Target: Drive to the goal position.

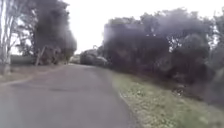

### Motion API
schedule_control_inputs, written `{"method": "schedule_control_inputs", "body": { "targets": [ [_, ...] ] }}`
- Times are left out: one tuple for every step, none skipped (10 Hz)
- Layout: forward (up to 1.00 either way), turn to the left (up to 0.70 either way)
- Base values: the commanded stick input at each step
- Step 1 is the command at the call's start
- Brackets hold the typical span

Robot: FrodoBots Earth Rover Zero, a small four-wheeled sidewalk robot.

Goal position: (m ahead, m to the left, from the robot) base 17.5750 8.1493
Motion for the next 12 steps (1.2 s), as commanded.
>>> {"method": "schedule_control_inputs", "body": {
  "targets": [
    [1.0, 0.0],
    [1.0, 0.0],
    [1.0, 0.0],
    [1.0, 0.0],
    [1.0, 0.0],
    [1.0, 0.0],
    [1.0, 0.0],
    [1.0, 0.0],
    [1.0, 0.0],
    [1.0, 0.0],
    [0.96, 0.28],
    [0.19, 0.42]
  ]
}}
